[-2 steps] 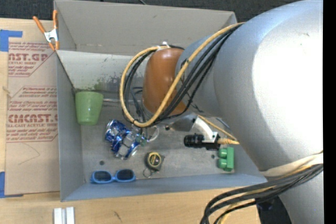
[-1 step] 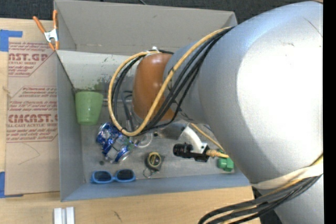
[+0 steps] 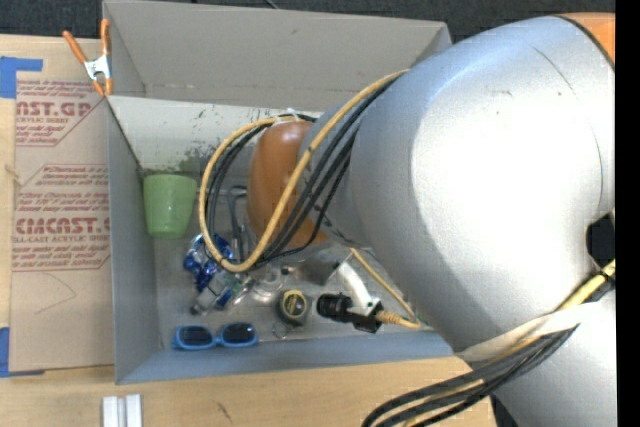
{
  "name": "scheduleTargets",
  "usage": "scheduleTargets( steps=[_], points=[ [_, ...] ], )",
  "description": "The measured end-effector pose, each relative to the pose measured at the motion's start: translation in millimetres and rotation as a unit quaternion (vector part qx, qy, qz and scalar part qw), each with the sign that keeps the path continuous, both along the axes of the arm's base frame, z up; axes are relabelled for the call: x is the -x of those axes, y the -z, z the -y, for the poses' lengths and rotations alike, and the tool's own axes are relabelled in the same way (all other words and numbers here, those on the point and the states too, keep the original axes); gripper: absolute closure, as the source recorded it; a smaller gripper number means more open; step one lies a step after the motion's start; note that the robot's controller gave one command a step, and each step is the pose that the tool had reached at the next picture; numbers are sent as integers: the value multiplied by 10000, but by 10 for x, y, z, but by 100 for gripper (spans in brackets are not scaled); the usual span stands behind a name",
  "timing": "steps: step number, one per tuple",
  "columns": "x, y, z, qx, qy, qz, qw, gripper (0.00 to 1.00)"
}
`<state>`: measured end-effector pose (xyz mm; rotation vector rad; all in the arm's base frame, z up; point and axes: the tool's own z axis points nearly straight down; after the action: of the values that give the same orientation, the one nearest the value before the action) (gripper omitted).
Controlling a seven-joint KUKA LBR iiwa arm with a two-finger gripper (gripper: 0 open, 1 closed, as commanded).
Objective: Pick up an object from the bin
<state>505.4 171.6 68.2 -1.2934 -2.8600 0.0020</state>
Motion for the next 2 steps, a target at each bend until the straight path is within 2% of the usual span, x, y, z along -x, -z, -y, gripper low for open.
scheduleTargets(
  steps=[1,2],
  points=[
    [2,5,1,2,-3,-4,10000,0],
    [-11,-19,2,-2,0,18,10000,100]
  ],
)
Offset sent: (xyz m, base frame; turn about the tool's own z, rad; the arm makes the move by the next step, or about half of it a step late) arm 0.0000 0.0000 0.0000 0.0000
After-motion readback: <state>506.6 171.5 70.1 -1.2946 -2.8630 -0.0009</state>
